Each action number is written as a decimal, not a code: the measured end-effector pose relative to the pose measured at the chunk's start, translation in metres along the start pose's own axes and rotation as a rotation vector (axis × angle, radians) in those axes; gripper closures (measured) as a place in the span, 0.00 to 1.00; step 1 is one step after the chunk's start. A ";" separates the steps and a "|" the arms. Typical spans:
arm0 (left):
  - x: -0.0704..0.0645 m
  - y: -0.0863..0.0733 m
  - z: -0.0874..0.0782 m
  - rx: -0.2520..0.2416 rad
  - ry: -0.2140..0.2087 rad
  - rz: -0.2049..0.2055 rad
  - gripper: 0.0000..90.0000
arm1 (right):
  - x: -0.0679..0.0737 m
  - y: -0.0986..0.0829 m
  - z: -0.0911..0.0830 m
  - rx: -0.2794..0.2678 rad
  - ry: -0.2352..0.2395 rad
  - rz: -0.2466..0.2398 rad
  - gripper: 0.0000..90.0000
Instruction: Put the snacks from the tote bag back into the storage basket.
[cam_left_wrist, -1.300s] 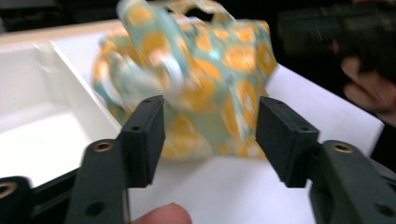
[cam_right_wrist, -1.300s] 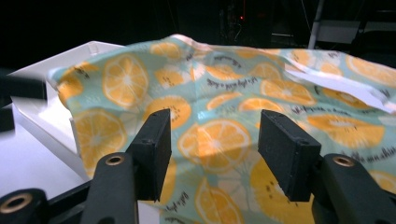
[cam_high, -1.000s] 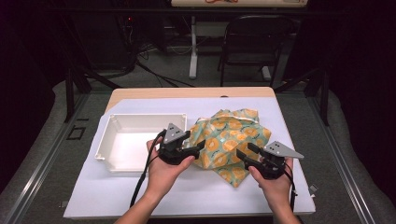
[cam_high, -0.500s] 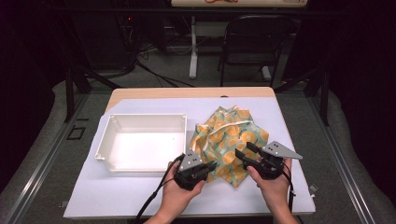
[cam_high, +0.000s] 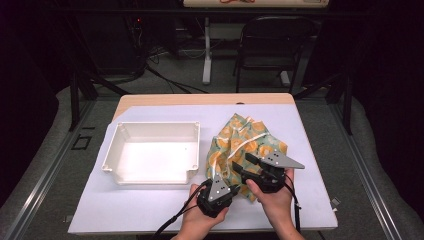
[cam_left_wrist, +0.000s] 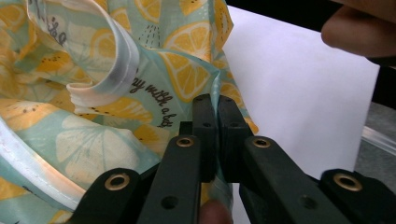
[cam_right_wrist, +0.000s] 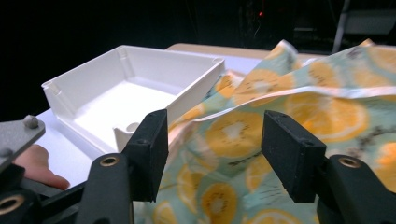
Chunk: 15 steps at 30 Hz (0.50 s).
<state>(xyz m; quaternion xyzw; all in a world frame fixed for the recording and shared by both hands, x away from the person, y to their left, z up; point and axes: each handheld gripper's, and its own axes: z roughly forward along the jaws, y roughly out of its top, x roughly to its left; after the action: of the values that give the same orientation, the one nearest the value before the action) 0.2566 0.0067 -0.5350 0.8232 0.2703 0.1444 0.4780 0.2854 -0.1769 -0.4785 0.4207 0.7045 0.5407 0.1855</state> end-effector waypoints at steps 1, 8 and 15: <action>-0.003 -0.002 0.001 0.000 0.017 0.019 0.96 | 0.002 -0.002 0.006 0.013 0.010 0.030 0.46; -0.006 -0.004 0.003 0.002 0.023 0.026 0.96 | 0.015 -0.004 0.018 0.081 -0.031 -0.011 0.53; -0.005 -0.004 -0.002 -0.022 0.010 0.010 0.89 | 0.007 -0.010 0.022 0.133 0.021 -0.003 1.00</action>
<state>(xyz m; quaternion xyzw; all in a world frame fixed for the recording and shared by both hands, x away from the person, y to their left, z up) 0.2505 0.0067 -0.5376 0.8185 0.2669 0.1541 0.4849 0.2931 -0.1588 -0.4945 0.4255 0.7413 0.4968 0.1506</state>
